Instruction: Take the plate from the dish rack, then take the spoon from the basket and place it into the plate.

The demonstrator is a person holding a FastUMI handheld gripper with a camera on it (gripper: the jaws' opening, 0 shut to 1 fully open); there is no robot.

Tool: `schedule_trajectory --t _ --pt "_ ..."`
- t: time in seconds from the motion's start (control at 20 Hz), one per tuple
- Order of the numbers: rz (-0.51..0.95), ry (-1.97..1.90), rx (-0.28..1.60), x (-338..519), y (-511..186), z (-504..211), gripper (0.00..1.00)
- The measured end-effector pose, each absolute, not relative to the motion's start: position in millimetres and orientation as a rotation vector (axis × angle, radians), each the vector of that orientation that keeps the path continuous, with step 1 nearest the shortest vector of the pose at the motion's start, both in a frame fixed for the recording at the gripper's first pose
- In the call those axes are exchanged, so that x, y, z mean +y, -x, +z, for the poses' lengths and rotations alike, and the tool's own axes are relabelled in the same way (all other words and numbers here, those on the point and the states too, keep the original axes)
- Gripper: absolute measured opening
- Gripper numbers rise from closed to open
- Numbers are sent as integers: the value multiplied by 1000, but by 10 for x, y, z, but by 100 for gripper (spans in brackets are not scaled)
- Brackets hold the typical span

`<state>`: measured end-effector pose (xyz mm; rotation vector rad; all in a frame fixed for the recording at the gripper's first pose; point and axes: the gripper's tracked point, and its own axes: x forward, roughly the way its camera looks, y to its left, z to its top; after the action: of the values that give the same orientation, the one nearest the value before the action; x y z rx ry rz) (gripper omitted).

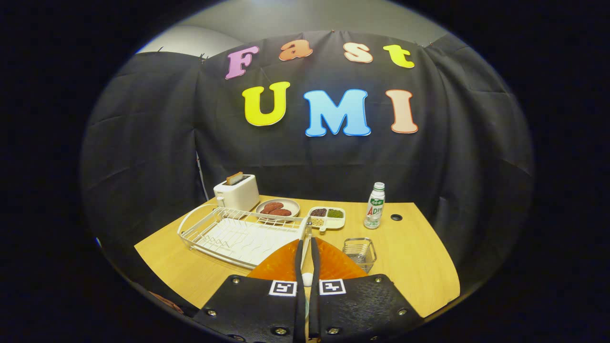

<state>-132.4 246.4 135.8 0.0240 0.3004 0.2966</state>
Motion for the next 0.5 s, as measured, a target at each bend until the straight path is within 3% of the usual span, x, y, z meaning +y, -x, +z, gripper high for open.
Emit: schedule_trajectory --t 0.5 --pt "410 124 389 3053 1209 969 3"
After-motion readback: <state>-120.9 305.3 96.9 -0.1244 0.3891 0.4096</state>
